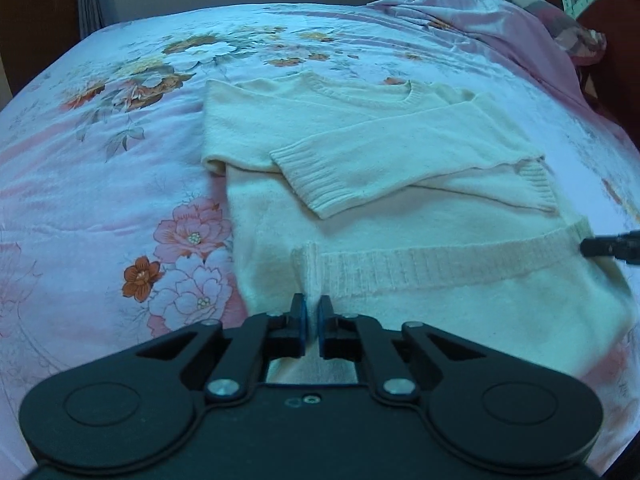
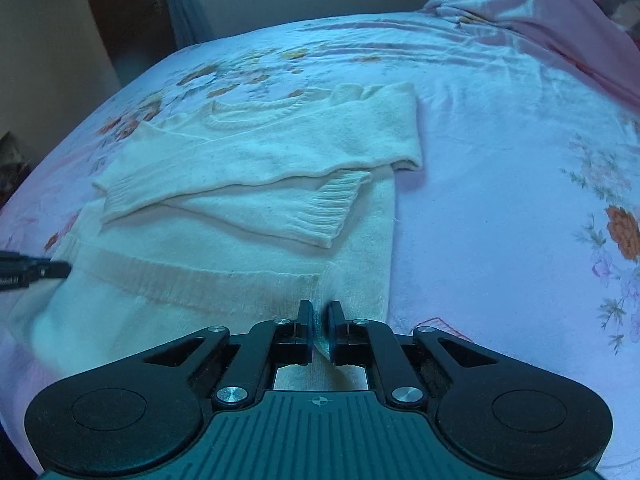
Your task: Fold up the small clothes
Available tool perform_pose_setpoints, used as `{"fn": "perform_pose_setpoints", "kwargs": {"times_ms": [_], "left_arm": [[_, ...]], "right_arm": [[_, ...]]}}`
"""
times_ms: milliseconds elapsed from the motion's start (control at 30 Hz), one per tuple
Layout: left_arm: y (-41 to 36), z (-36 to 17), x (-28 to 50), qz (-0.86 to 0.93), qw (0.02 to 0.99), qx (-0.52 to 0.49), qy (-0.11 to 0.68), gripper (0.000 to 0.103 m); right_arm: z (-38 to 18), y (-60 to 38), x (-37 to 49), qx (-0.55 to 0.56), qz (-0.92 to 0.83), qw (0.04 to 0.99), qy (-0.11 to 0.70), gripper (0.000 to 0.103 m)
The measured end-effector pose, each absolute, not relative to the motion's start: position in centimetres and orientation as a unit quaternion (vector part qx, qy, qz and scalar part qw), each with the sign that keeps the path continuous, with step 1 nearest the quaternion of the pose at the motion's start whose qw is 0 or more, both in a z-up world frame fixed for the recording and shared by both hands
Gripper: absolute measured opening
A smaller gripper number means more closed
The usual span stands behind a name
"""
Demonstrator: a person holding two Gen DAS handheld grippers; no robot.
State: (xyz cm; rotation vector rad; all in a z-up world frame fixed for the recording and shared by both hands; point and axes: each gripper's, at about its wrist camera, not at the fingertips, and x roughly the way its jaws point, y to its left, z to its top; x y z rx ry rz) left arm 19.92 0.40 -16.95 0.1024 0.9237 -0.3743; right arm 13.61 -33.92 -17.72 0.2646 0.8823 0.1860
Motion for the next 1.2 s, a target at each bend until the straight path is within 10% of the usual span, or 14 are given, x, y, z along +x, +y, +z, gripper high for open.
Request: {"fn": "perform_pose_setpoints", "kwargs": {"times_ms": [700, 1067, 1133, 1200], "left_arm": [[0.8, -10.5, 23.8, -0.152, 0.917, -0.056, 0.364, 0.003], [-0.1, -17.3, 27.2, -0.124, 0.890, -0.004, 0.438, 0.004], [-0.1, -17.4, 27.2, -0.125, 0.890, 0.000, 0.438, 0.005], [-0.1, -17.5, 27.2, -0.126, 0.889, 0.001, 0.440, 0.006]], "right_arm": [[-11.8, -37.5, 16.2, 0.238, 0.081, 0.906, 0.340, 0.002], [-18.0, -37.9, 18.9, 0.226, 0.091, 0.881, 0.406, 0.004], [-18.1, -38.0, 19.4, 0.214, 0.088, 0.885, 0.405, 0.010], [-18.1, -38.0, 19.8, 0.213, 0.090, 0.886, 0.403, 0.041]]}}
